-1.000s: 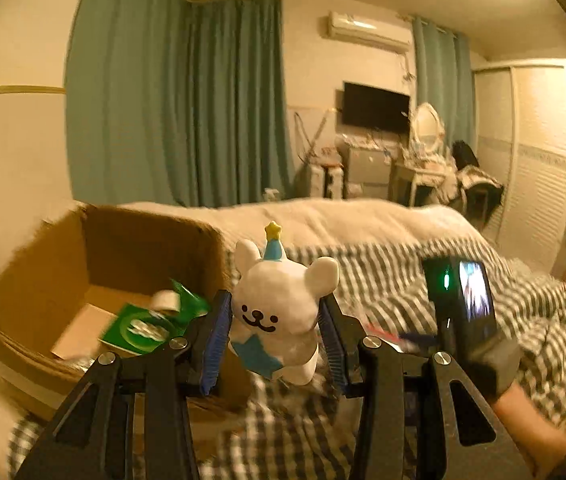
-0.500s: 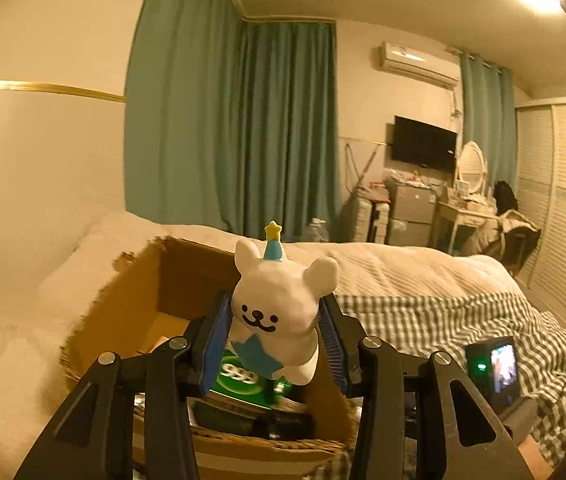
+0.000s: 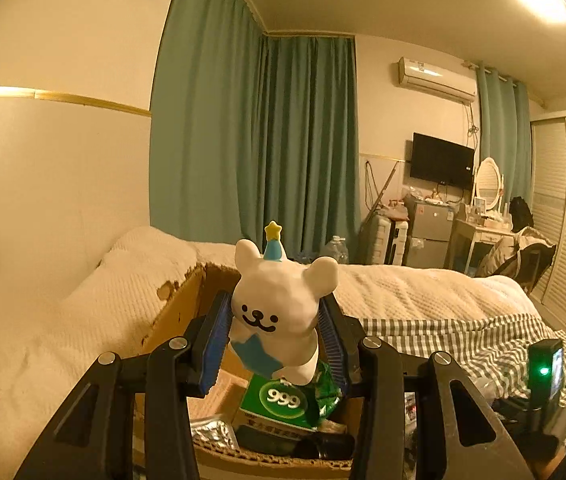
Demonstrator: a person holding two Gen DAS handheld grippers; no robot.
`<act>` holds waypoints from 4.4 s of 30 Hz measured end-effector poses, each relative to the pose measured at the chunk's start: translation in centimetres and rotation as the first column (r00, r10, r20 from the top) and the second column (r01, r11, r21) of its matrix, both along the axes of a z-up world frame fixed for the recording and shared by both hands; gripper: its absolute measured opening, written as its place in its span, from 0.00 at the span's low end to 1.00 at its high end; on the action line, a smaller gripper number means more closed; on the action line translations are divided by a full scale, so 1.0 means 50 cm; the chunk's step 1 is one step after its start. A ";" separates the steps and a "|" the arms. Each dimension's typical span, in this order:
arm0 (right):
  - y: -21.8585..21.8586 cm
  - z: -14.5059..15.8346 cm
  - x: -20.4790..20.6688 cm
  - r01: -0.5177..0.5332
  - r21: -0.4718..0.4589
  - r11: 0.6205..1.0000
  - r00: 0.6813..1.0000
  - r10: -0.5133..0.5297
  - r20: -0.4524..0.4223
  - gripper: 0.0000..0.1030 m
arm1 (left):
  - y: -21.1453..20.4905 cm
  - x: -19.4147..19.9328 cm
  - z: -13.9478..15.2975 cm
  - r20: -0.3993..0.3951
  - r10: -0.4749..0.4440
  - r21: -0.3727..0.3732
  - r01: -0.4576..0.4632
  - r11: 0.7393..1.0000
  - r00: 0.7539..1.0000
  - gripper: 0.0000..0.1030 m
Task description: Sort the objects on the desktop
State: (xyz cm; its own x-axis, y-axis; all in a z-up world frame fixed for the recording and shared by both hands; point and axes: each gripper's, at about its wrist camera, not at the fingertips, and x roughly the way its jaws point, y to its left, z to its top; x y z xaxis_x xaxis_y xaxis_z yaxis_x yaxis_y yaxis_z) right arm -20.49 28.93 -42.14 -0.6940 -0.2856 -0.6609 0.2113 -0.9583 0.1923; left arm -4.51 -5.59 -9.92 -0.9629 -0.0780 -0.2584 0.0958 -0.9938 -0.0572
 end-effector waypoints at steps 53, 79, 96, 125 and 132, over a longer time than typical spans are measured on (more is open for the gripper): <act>-0.319 0.147 0.010 -0.169 0.016 0.986 0.961 0.168 -0.218 0.64 | -0.137 -0.099 -0.068 0.167 -0.031 -0.102 0.049 0.994 0.985 0.55; -0.031 0.236 0.132 0.152 0.108 0.983 0.933 -0.106 -0.343 1.00 | -0.096 0.017 0.045 -0.038 -0.014 -0.002 0.014 1.000 0.999 1.00; 0.056 0.225 0.138 0.167 0.193 0.967 0.941 -0.098 -0.324 1.00 | 0.085 0.038 -0.002 -0.024 -0.163 0.006 0.163 0.987 0.986 1.00; 0.105 -0.020 0.000 0.026 0.146 0.989 0.998 -0.034 0.047 0.59 | 0.331 -0.047 -0.320 0.401 -0.460 0.070 0.474 0.878 0.792 1.00; 0.093 -0.083 -0.034 0.018 0.191 0.981 0.991 -0.043 0.127 0.59 | 0.371 -0.057 -0.366 0.476 -0.450 0.010 0.507 0.862 0.756 1.00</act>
State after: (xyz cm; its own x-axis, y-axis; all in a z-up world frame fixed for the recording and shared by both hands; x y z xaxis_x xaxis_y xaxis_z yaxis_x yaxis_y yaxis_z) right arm -22.20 33.59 -46.31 -0.6052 -0.1266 -0.7859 0.1664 -0.9856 0.0306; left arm -7.38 12.97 -28.22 -0.6600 0.3059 -0.6862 -0.4081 -0.9128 -0.0144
